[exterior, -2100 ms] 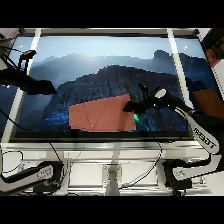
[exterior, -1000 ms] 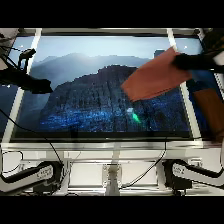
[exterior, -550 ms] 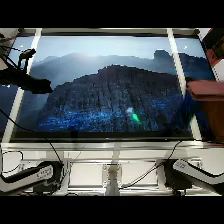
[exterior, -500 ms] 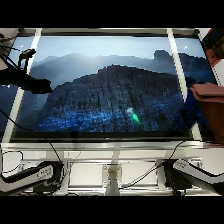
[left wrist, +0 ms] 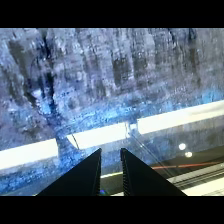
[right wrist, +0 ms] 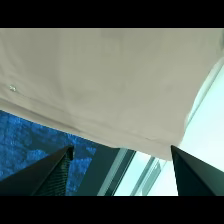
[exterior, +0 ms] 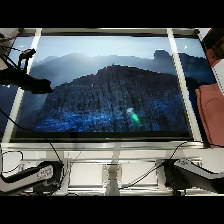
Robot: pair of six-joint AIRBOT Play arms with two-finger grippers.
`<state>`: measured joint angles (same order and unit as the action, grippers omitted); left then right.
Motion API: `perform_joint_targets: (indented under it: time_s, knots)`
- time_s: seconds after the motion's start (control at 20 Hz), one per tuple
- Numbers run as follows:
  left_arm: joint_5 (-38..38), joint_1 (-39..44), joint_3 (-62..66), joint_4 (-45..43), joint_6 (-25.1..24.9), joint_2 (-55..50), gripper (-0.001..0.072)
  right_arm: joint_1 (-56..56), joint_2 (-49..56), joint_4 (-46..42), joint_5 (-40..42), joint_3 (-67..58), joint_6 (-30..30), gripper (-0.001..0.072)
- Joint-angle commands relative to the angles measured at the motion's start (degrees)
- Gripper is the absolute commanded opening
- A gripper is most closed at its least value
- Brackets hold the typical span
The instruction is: Fold the clothes and pants, and hang the long-sleeved shirts on hangers.
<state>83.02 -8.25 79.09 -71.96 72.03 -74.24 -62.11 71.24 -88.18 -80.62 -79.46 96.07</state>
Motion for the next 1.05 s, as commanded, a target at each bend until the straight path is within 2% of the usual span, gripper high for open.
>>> perform_joint_targets:
  time_s: [0.0,0.05,0.1,0.15,0.25,0.35,0.55,0.65,0.8,1.0]
  knots:
    - [0.0,-0.1,0.0,0.0,0.0,0.0,0.0136,-0.6,0.1,1.3,-0.6,0.9,0.5,0.0536]
    - [0.0,0.0,0.0,0.0,0.0,0.0,0.0136,-0.2,0.0,1.3,-0.5,0.7,0.0,0.0211]
    - [0.0,-0.1,0.0,0.0,0.0,0.0,0.0136,0.5,-0.1,2.5,-0.3,0.4,-0.7,0.0006]
    - [0.0,-0.1,0.0,0.0,0.0,0.0,0.0136,2.0,-0.5,5.9,1.2,0.4,-1.4,0.0008]
    - [0.0,0.0,0.0,0.0,0.0,0.0,0.0136,7.9,-1.6,12.1,4.5,0.0,-7.4,0.0007]
    - [0.0,-0.1,0.0,0.0,0.0,0.0,0.0136,17.9,-2.9,13.1,5.0,-1.9,-10.1,0.0007]
    - [0.0,0.0,0.0,0.0,0.0,0.0,0.0136,40.5,-8.4,12.3,4.5,-2.4,-10.7,0.0007]
    - [0.0,0.0,0.0,0.0,0.0,0.0,0.0136,49.8,-10.9,10.0,3.1,-2.4,-11.1,0.0008]
    - [0.0,-0.1,0.0,0.0,0.0,0.0,0.0136,58.4,-12.2,5.2,2.4,-2.4,-20.9,0.0008]
    - [0.0,0.0,0.0,0.0,0.0,0.0,0.0136,58.6,-11.4,-2.8,3.7,-2.4,-20.2,0.0008]
